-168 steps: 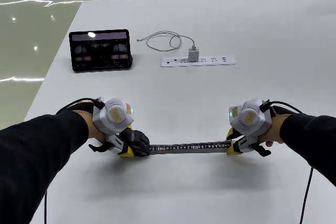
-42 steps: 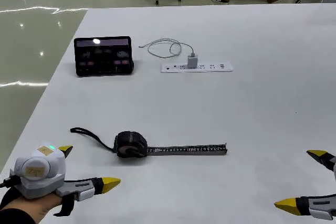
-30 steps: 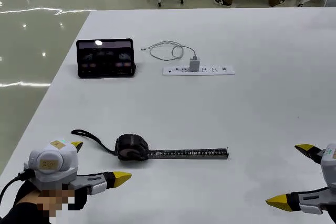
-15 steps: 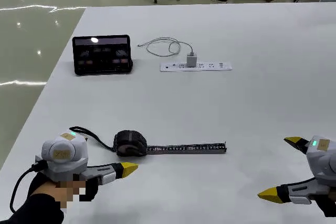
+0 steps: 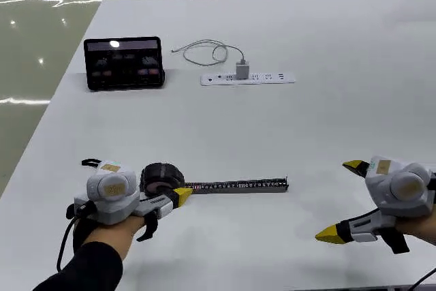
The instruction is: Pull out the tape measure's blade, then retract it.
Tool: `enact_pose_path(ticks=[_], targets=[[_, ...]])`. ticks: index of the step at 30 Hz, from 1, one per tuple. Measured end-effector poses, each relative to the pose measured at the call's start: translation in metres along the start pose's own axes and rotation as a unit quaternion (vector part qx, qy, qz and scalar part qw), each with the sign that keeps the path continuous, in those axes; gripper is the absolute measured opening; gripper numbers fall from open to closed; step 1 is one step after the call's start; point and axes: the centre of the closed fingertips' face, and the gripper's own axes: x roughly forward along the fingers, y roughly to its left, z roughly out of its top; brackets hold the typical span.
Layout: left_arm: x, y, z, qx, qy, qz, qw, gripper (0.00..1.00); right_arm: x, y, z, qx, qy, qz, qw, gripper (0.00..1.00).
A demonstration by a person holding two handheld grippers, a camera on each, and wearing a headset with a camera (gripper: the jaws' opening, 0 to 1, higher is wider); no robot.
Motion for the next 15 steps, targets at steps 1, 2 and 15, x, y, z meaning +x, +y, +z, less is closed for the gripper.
enact_pose_path(ticks=[1,2,15], targets=[[0.003,-0.003,-0.004,-0.001,0.002,-0.002,1.0000,1.00,0.002,0.000,0.002,-0.004,0.002,0.003,1.0000,1.00],[0.005,-0.005,-0.006,-0.002,0.003,-0.002,1.0000,1.00,0.004,-0.001,0.002,-0.007,0.004,0.005,1.0000,0.99],[0.026,-0.019,-0.008,0.007,-0.016,0.000,0.9998,1.00,0.041,-0.017,0.010,-0.062,0.041,0.054,0.9958,0.90]])
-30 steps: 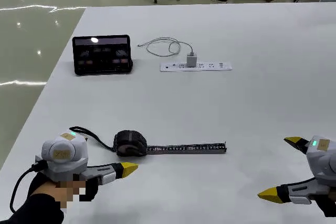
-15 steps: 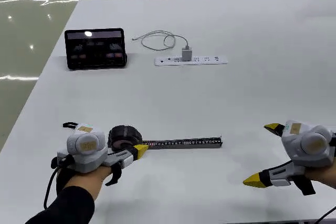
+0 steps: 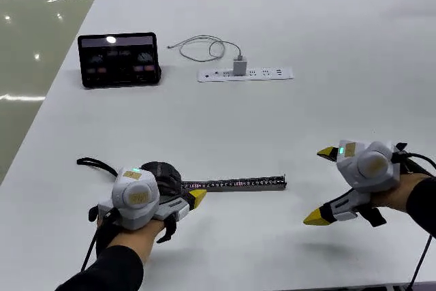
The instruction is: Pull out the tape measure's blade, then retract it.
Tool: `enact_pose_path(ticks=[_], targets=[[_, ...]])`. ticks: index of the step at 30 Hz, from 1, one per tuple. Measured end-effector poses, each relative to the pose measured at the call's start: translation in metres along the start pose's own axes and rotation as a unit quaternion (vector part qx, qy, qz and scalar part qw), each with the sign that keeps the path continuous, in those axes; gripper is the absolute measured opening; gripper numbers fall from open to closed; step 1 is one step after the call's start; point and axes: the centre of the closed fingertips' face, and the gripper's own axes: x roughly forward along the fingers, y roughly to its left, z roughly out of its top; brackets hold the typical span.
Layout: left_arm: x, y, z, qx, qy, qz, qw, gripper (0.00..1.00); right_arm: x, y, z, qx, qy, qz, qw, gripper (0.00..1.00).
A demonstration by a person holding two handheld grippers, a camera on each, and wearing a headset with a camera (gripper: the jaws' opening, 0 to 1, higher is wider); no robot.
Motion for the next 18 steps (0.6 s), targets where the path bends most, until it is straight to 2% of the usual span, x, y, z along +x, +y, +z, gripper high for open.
enact_pose_path(ticks=[2,3,5,7,8,14,18], targets=[[0.005,0.005,-0.002,-0.005,0.004,0.008,0.9999,1.00,0.008,-0.002,0.000,0.008,0.009,0.010,0.9999,0.92],[0.007,0.011,-0.003,0.008,0.005,0.025,0.9996,1.00,0.012,-0.003,0.001,0.005,0.013,0.015,0.9998,0.94],[0.010,0.012,-0.002,-0.001,0.005,0.026,0.9996,1.00,0.018,-0.004,0.001,-0.009,0.019,0.025,0.9995,0.91],[0.012,0.013,-0.001,-0.024,0.000,0.029,0.9993,1.00,0.024,-0.003,0.000,-0.025,0.036,0.039,0.9983,0.88],[0.011,0.013,-0.002,-0.024,0.002,0.030,0.9992,1.00,0.028,-0.003,0.002,-0.032,0.040,0.044,0.9977,0.87],[0.015,0.015,-0.007,-0.042,-0.001,0.047,0.9980,1.00,0.043,-0.005,0.007,-0.051,0.063,0.064,0.9946,0.74],[0.015,0.010,-0.005,-0.028,-0.016,0.042,0.9986,1.00,0.054,-0.009,0.009,-0.064,0.073,0.065,0.9932,0.64]])
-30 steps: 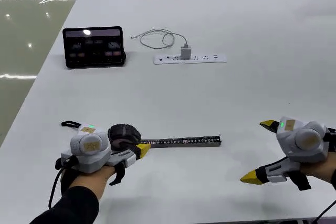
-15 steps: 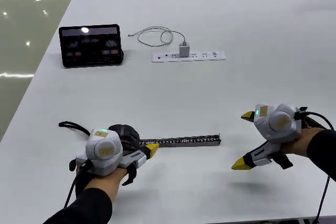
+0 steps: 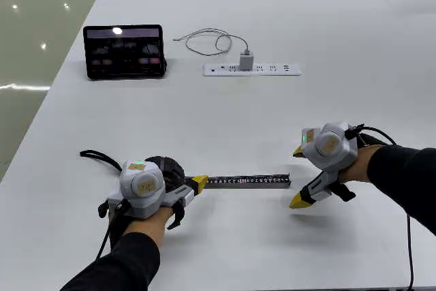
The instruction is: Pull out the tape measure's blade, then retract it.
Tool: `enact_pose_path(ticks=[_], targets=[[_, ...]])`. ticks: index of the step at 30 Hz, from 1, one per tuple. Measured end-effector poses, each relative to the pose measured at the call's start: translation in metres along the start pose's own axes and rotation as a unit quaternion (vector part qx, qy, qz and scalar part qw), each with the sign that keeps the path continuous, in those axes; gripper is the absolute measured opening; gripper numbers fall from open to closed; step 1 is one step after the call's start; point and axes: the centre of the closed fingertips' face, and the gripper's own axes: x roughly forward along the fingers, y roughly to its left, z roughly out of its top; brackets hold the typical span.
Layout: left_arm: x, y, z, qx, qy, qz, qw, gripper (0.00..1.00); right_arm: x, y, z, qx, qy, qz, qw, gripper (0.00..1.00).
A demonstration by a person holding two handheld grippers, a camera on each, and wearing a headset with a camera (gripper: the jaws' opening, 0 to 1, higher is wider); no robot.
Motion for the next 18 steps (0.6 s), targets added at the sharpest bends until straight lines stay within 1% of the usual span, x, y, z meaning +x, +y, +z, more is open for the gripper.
enact_pose_path(ticks=[3,6,9,11,13,14,16,17,18], targets=[[0.000,0.000,0.000,0.006,-0.006,-0.003,1.0000,1.00,0.006,0.001,0.000,-0.005,0.010,0.008,0.9999,0.58],[0.000,0.002,-0.001,-0.002,-0.004,-0.001,1.0000,1.00,0.008,0.001,0.000,-0.017,0.016,0.014,0.9996,0.47],[-0.001,0.003,-0.001,-0.007,-0.005,-0.001,1.0000,1.00,0.010,0.001,0.000,-0.015,0.021,0.019,0.9995,0.43],[-0.001,0.005,0.002,-0.015,-0.009,0.001,0.9999,1.00,0.010,0.002,0.003,-0.002,0.017,0.029,0.9994,0.38],[-0.001,0.007,0.005,-0.020,-0.017,0.004,0.9996,1.00,0.011,0.000,0.000,-0.009,0.024,0.027,0.9993,0.35],[-0.001,0.007,0.005,-0.021,-0.017,0.004,0.9996,1.00,0.012,0.000,-0.001,-0.010,0.026,0.027,0.9992,0.33],[-0.001,0.006,0.006,-0.019,-0.018,0.003,0.9996,1.00,0.012,0.002,-0.004,-0.014,0.035,0.032,0.9988,0.25],[0.000,0.006,0.007,-0.020,-0.021,0.002,0.9996,0.99,0.012,0.005,-0.002,-0.013,0.030,0.039,0.9987,0.23],[0.000,0.006,0.007,-0.021,-0.022,0.002,0.9995,0.99,0.012,0.004,-0.003,-0.014,0.032,0.035,0.9988,0.23]])
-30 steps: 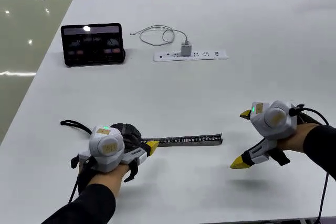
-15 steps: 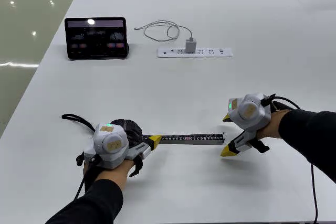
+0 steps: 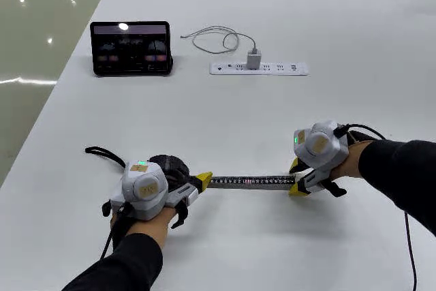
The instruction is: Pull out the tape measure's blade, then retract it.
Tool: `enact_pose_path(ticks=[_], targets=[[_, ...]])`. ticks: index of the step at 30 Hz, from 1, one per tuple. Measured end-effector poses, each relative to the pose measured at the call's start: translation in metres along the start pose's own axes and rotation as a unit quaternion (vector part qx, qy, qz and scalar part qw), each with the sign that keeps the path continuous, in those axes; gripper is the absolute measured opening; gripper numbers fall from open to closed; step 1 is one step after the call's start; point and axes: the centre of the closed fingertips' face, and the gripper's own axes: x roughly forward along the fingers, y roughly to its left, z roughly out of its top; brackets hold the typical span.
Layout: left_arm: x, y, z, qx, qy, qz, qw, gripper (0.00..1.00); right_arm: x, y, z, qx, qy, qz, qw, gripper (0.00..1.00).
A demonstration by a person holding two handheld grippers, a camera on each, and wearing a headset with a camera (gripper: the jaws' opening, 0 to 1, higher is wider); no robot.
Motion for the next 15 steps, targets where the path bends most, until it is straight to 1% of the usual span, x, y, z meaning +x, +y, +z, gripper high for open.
enact_pose_path(ticks=[5,7,11,14,15], targets=[[0.0024,0.0012,-0.0010,-0.010,0.000,0.002,0.9999,0.94,-0.0004,-0.0030,0.0000,0.001,-0.001,0.001,1.0000,0.20],[0.0034,0.0022,-0.0026,-0.012,0.003,0.002,0.9999,0.91,-0.0002,-0.0041,-0.0008,0.000,0.005,0.000,1.0000,0.12],[0.0041,0.0026,-0.0034,-0.016,0.006,0.000,0.9999,0.89,0.0001,-0.0030,-0.0006,-0.009,0.015,0.002,0.9999,0.12],[0.0045,0.0027,-0.0027,-0.016,0.006,0.000,0.9998,0.86,0.0005,-0.0027,-0.0003,-0.005,0.024,0.000,0.9997,0.12],[0.0046,0.0028,-0.0027,-0.017,0.006,0.000,0.9998,0.84,0.0006,-0.0029,-0.0004,0.004,0.030,-0.003,0.9995,0.11]])
